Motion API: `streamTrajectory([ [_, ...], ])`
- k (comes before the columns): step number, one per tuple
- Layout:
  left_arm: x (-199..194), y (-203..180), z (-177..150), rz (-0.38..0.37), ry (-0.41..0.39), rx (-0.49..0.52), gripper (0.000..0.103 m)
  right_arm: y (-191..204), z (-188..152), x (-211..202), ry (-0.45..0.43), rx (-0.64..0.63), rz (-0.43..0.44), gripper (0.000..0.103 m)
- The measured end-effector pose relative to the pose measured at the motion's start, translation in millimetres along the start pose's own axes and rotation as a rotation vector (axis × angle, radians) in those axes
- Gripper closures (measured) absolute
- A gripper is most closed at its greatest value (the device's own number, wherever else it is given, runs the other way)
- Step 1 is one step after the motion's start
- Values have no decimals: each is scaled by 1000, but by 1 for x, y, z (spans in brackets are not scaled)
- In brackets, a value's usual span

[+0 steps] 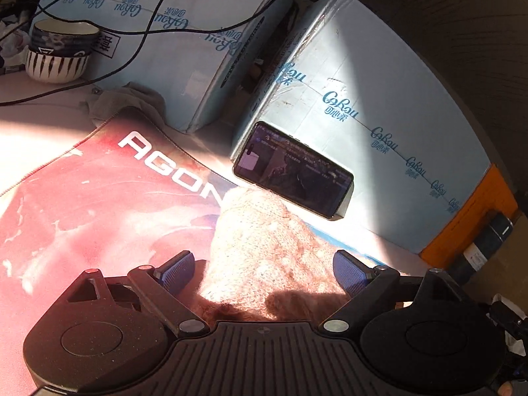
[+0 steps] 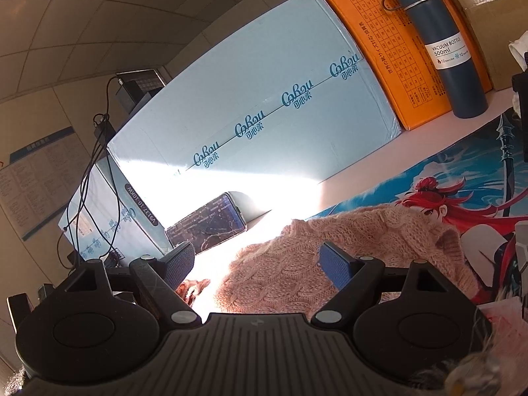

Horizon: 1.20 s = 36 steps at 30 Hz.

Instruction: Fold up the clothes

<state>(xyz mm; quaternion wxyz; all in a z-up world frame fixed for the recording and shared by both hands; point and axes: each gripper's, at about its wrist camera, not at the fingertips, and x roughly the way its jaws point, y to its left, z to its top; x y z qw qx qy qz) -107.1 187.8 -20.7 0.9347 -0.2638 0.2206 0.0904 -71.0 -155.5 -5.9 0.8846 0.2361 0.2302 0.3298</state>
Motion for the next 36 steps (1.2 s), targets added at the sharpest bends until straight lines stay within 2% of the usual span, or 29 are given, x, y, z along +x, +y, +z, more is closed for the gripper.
streamTrajectory([
  [1,2,-5,-1,9,9,24,21,0,0,0,0,0,1,21],
  [2,4,-7,-1,13,20,37,44,0,0,0,0,0,1,21],
  [3,7,-9,-1,16,32,49,60,0,0,0,0,-1,2,21],
  [5,5,-11,-1,-15,40,80,74,0,0,-1,-2,0,2,21],
  [6,2,-11,1,-22,31,99,77,0,0,-1,-4,1,2,21],
  [9,-10,-11,8,-21,-9,151,81,1,-1,-2,-5,2,4,21],
  [14,-20,-15,24,120,-131,286,81,-1,-1,-3,-4,24,31,21],
  [17,-26,-31,31,127,-201,347,81,-3,-1,-4,9,60,78,21],
  [20,-33,-58,31,69,-252,419,81,-6,0,-4,20,110,124,21],
  [25,-36,-117,14,-105,-274,557,81,-15,3,-6,8,180,155,21],
  [29,-26,-156,-11,-214,-226,665,81,-19,5,-9,-10,216,174,21],
  [34,-5,-186,-45,-289,-139,775,80,-23,7,-12,-17,235,197,20],
  [36,3,-192,-55,-320,-95,798,76,-23,7,-12,-14,241,201,20],
])
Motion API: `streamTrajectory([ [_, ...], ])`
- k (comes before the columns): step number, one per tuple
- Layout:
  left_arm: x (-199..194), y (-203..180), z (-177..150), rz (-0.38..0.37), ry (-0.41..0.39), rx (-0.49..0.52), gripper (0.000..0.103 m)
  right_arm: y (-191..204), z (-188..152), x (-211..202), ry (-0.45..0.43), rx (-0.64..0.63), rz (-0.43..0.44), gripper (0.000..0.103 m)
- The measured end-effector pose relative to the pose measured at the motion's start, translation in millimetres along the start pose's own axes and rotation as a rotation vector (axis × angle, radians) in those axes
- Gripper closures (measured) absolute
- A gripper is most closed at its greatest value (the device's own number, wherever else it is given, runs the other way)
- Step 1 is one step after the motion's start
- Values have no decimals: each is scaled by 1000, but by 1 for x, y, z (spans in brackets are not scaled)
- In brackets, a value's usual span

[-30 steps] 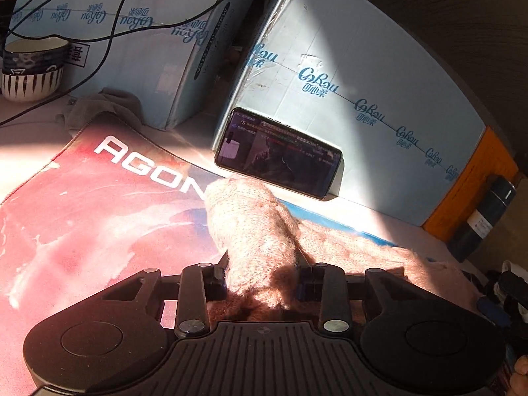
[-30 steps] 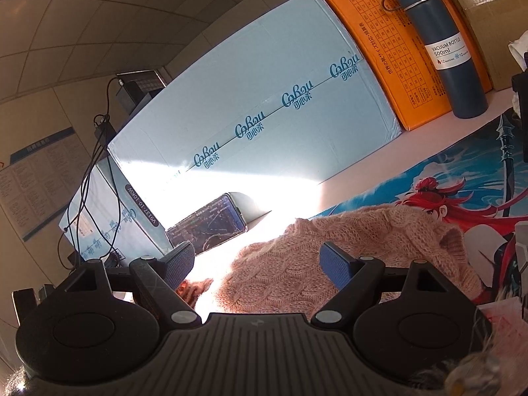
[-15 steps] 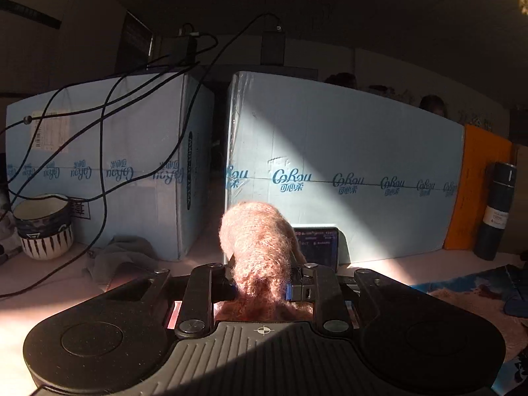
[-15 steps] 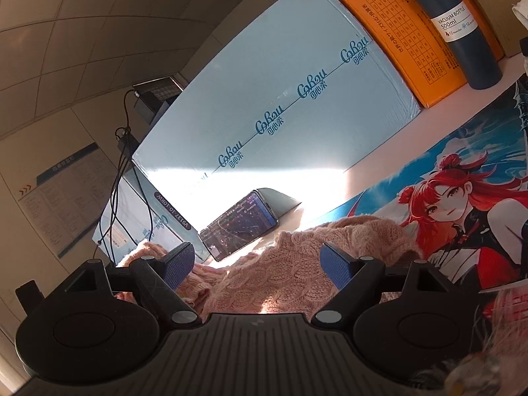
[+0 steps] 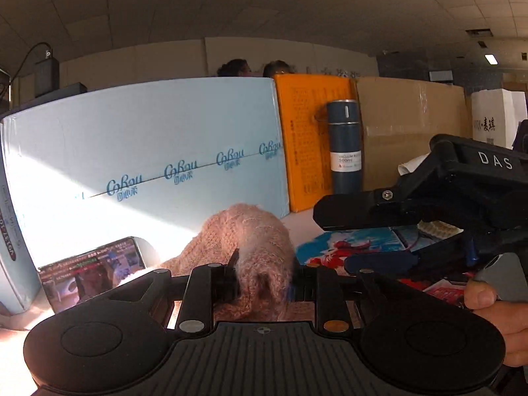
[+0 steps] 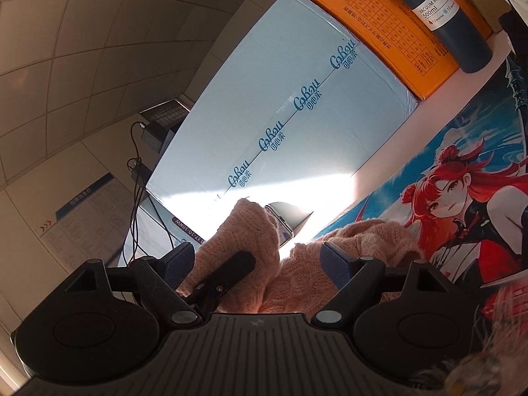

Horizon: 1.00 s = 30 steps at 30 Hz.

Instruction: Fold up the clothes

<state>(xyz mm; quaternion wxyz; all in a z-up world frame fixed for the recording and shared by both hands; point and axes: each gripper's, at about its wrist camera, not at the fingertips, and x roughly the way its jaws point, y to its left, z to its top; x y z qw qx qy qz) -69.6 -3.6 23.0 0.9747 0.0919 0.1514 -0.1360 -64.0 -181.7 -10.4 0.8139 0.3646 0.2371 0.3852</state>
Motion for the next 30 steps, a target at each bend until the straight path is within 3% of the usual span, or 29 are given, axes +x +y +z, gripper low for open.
streamTrajectory([
  [2,8,-3,-5,-52,38,-9,69,0,0,1,8,2,-2,20],
  [3,8,-2,-7,-79,43,-24,56,0,-1,1,13,2,-3,20],
  [4,6,0,-8,-103,35,-38,49,0,-1,2,15,1,-2,20],
  [6,-5,5,-10,-144,-20,-53,24,-1,-1,2,18,0,0,20],
  [8,-20,14,-13,-178,-93,-39,15,-2,-1,2,21,5,-2,20],
  [10,-30,32,-14,-198,-133,-47,15,-4,-1,3,26,9,-5,21],
  [12,-39,60,-18,-207,-162,-119,15,-5,-1,4,33,13,-8,21],
  [15,-43,111,-28,-115,-200,-303,10,-4,-2,8,35,5,-14,21],
  [16,-42,124,-31,-72,-197,-358,10,-2,-2,10,40,-3,-21,21],
  [18,-38,149,-40,-52,-167,-481,10,5,-3,18,61,-16,-41,21],
  [21,-24,172,-54,-117,-107,-638,10,13,-5,35,104,-1,-82,22],
  [22,-20,174,-57,-133,-93,-659,10,16,-7,41,113,5,-104,25],
  [24,-14,172,-59,-156,-70,-649,11,22,-10,52,131,-19,-157,41],
  [26,-11,165,-59,-164,-68,-624,11,29,-13,60,142,-58,-205,76],
  [30,-10,160,-60,-186,-75,-610,10,36,-6,51,63,-50,-174,84],
])
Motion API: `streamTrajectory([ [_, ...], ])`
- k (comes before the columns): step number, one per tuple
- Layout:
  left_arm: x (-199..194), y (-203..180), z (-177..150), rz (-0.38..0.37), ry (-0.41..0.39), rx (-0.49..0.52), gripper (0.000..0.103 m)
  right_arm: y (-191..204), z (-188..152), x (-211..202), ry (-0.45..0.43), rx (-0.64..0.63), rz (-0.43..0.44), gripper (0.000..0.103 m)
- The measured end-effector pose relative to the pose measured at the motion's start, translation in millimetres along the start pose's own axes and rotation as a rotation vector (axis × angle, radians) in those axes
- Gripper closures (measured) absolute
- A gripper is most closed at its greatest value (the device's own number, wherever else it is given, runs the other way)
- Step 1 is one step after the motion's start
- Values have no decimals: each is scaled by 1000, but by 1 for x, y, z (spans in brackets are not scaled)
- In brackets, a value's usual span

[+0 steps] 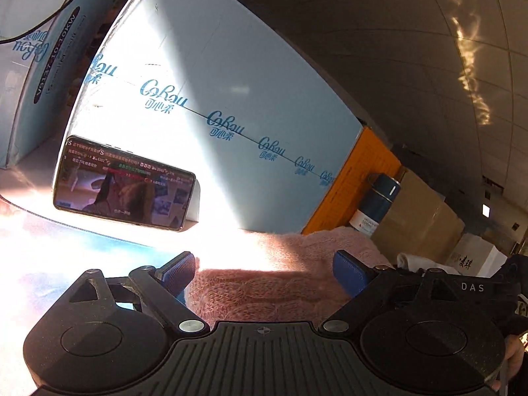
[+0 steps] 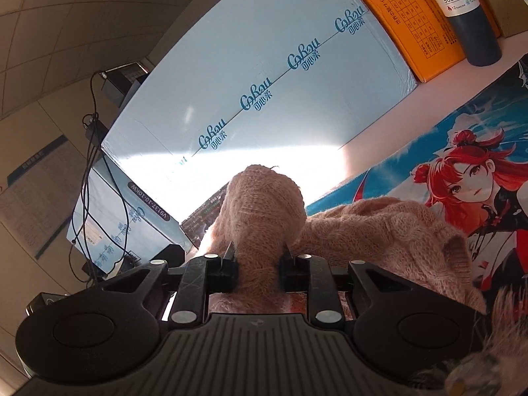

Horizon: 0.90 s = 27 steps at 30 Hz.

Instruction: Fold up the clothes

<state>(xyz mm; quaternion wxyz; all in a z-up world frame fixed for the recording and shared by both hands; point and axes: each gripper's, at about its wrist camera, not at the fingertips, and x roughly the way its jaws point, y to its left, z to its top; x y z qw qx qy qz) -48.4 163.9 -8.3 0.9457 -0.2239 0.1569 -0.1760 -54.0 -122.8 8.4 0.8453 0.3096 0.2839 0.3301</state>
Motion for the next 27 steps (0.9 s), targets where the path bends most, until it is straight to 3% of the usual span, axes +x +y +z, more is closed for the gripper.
streamTrajectory([
  [3,0,0,0,-4,-9,-3,10,-2,12,-20,-80,52,19,84],
  [7,6,-4,-3,4,-4,6,10,-14,17,-45,-149,88,-32,84],
  [10,15,-8,-5,27,27,17,10,-30,14,-56,-157,128,-101,84],
  [15,39,-14,-6,141,98,16,9,-48,3,-54,-133,130,-204,83],
  [21,61,-15,-10,286,202,38,2,-50,-5,-56,-176,90,-291,59],
  [27,64,-16,-11,312,219,67,0,-51,-10,-56,-168,66,-363,47],
])
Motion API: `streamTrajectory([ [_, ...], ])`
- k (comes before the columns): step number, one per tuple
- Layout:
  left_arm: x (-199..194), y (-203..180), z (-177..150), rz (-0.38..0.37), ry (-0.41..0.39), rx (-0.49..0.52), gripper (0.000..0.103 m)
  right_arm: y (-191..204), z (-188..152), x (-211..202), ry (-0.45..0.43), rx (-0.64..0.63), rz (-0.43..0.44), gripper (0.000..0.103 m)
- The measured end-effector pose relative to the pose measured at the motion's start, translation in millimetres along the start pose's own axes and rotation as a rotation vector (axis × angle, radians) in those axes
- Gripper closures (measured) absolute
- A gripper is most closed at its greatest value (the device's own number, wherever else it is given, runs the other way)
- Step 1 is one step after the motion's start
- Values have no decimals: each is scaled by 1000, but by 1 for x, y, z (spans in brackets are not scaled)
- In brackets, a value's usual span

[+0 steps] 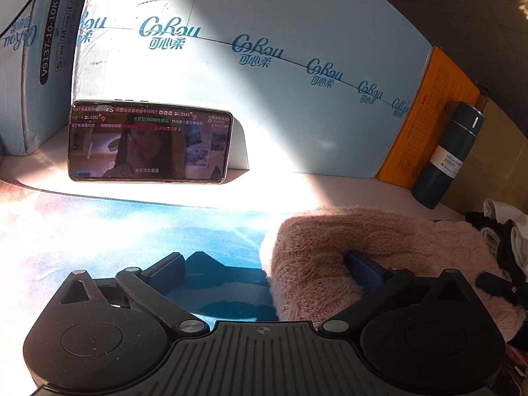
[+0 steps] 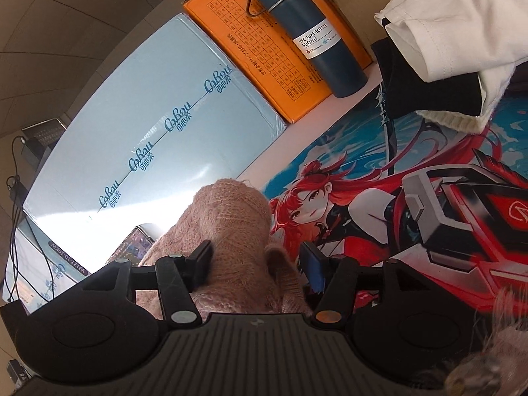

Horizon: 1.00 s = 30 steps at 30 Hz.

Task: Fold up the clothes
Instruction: 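Fold the sweater side over the body with the right tool while the left tool presses it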

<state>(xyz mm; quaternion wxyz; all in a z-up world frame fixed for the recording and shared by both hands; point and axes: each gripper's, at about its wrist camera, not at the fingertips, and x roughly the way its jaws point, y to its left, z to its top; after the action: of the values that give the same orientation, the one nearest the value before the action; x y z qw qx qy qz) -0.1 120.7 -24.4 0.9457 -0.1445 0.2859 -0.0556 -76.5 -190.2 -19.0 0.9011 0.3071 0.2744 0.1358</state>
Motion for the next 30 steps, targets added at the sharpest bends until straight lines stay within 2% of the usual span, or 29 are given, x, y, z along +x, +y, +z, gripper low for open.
streamTrajectory([
  [3,-4,11,-1,-67,-17,-66,0,5,-5,4,-3,-53,-57,43],
  [6,-14,17,-1,-104,-9,-131,0,6,-8,2,-21,-65,-49,39],
  [7,-19,16,-1,-120,-18,-142,0,6,-8,0,-27,-59,-47,34],
  [10,-34,11,-4,-183,-62,-168,0,3,-8,-4,-44,-40,-49,21],
  [13,-41,5,-10,-234,-80,-188,0,2,-9,-4,-46,-35,-55,15],
  [16,-37,-4,-15,-253,-59,-157,0,6,-11,-1,-45,-56,-50,10],
  [19,-27,-7,-18,-234,-23,-136,0,12,-14,5,-27,-78,-32,10],
  [24,-18,-8,-23,-333,16,-149,0,23,-20,13,14,-103,10,11],
  [26,-15,-10,-26,-360,26,-145,0,25,-21,16,37,-81,43,22],
  [27,-16,-11,-26,-361,25,-146,0,25,-22,17,46,-65,52,25],
  [29,-16,-10,-26,-363,22,-154,1,25,-23,17,56,-38,59,40],
  [30,-16,-10,-27,-359,19,-155,2,24,-23,17,58,-23,62,43],
])
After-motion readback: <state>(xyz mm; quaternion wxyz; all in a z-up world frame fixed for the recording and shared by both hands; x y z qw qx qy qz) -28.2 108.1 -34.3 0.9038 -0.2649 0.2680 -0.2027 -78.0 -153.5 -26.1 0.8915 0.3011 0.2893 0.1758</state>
